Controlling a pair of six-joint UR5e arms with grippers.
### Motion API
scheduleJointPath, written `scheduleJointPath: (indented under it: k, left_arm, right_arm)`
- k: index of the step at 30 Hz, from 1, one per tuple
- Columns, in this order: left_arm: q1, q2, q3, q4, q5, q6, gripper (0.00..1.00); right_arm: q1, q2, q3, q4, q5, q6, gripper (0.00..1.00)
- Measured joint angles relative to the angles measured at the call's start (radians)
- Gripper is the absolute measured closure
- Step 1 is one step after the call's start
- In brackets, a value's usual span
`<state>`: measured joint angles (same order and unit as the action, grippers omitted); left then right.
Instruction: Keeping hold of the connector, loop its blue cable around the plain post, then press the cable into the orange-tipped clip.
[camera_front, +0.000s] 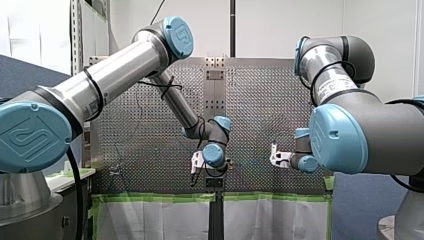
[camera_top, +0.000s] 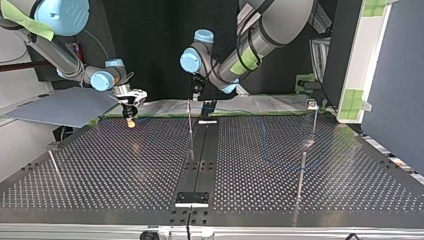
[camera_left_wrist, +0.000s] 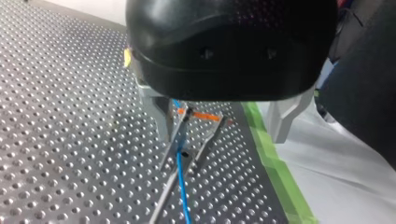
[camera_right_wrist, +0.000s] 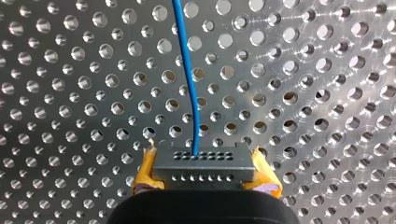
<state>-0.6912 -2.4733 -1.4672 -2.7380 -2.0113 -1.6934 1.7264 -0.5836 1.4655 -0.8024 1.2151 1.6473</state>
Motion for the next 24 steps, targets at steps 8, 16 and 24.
scheduleJointPath:
  k: [8, 16, 24]
  left_arm:
    - [-0.023, 0.049, -0.051, -0.012, -0.044, 0.004, 0.00]
    - [-0.021, 0.125, -0.127, 0.059, -0.049, -0.005, 0.00]
    - [-0.022, 0.200, -0.202, 0.134, -0.046, -0.037, 0.00]
  right_arm:
    - [0.000, 0.000, -0.001, -0.001, 0.000, 0.003, 1.00]
    - [0.000, 0.000, -0.005, -0.001, 0.000, 0.005, 1.00]
    - [0.002, 0.000, -0.005, 0.001, 0.000, 0.005, 1.00]
